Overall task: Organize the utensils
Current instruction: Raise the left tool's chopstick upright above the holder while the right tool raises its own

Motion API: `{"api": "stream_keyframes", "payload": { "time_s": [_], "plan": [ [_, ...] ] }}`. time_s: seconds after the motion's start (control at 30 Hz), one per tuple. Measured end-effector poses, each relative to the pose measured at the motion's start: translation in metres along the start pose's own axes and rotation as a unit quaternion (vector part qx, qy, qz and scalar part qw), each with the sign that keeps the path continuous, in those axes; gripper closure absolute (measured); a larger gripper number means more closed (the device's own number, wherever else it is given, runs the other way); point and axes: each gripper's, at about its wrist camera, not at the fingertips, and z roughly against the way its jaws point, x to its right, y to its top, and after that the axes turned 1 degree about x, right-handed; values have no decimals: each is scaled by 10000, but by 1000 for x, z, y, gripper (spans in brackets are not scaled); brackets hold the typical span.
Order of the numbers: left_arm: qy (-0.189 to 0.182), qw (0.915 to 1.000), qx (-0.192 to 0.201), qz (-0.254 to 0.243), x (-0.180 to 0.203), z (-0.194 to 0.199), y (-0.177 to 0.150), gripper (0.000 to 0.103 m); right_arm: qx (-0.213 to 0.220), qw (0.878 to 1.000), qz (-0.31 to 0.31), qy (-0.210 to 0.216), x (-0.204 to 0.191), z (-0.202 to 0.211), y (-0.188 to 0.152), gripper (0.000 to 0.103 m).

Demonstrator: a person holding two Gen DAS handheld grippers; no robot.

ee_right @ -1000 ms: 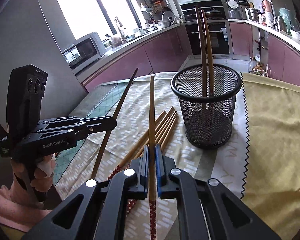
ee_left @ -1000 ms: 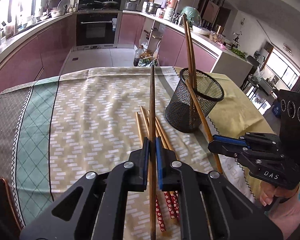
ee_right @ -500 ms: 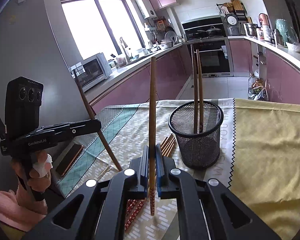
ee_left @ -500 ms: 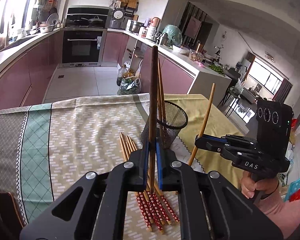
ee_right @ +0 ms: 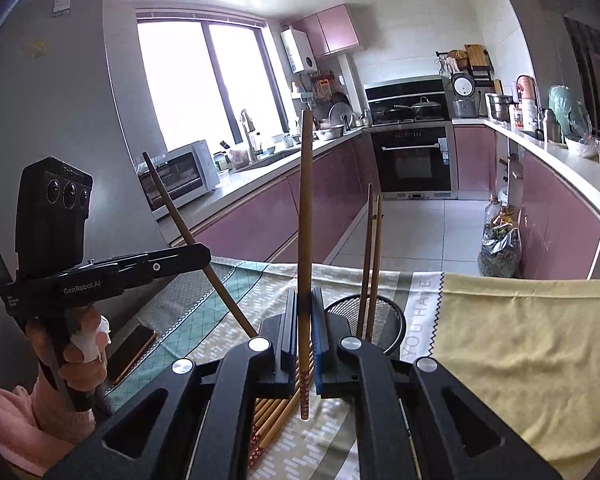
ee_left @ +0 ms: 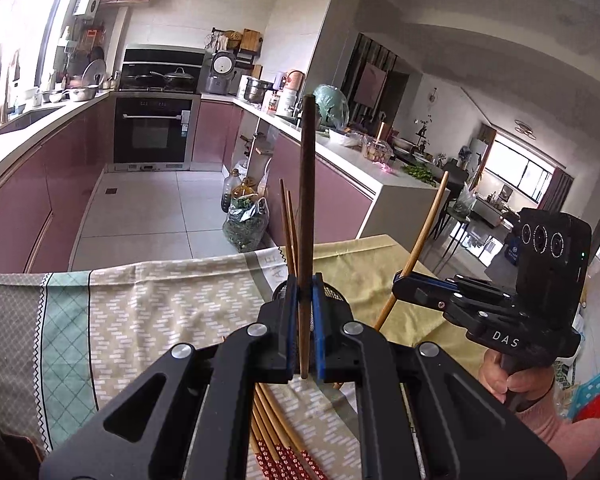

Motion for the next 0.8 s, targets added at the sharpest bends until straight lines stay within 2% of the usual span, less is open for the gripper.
{"api": "stream_keyframes", "payload": {
  "time_s": [0.27,0.4,0.57,0.8],
  "plan": [
    [-49,9996,264,-124,13,3,35,96,272,9994,156,-150,10,5,30,98],
    [-5,9994,262,-233,21,-6,43,95,342,9990,155,-231,16,2,39,97],
    [117,9993,-66,-354,23,-33,39,96,265,9990,124,-339,23,-10,39,98],
    [217,9962,-687,-489,18,-71,19,96,-305,9987,77,-400,34,-40,25,98]
  ]
}}
